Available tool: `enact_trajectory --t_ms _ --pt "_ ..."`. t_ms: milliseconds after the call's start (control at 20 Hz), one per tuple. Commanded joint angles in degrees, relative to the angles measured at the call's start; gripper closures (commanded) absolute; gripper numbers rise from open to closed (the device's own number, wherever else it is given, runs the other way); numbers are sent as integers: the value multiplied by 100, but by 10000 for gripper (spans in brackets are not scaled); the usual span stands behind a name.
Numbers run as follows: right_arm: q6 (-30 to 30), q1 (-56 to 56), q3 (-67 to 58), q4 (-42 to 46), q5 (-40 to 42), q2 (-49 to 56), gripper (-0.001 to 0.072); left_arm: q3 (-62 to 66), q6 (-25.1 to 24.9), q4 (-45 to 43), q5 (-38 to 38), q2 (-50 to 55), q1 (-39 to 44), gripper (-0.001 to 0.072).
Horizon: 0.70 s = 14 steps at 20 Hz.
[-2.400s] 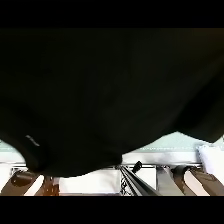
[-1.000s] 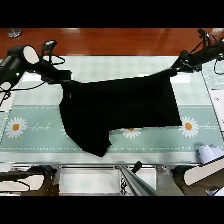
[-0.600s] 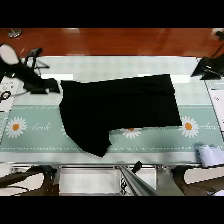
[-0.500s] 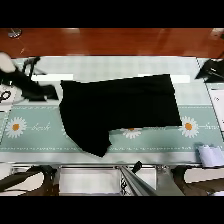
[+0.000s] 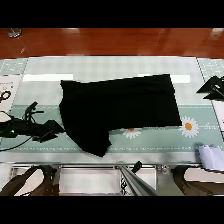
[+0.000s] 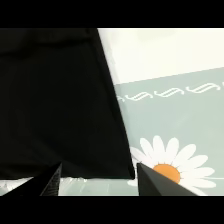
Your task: Fold the shirts.
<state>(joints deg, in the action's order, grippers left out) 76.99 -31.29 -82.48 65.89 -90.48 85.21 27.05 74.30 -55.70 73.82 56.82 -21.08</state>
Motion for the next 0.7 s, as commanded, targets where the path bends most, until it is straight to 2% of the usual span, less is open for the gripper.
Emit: enact_trajectory --t_ms 0,300,350,400,450,600,650 --pt "-68 -39 125 -160 136 -39 164 -409 -190 643 -533 48 -15 121" --pt "-68 -39 125 -192 35 -39 164 -411 -188 1681 -1740 1016 1069 132" --pt "-81 -39 125 -103 -4 -39 164 -411 -186 1827 -1878 1213 1244 269" --pt "-85 -39 125 74 -44 -39 164 -409 -184 1888 -1958 1381 1357 571" --pt "-83 -46 127 328 -63 -39 164 -407 -184 1888 -1971 1475 1375 681" --pt "-140 -208 511 527 -20 -44 155 -407 -225 1864 -1895 1429 1228 681" --pt "-166 -306 800 455 -26 -44 106 -407 -332 1864 -1827 1392 1182 681"
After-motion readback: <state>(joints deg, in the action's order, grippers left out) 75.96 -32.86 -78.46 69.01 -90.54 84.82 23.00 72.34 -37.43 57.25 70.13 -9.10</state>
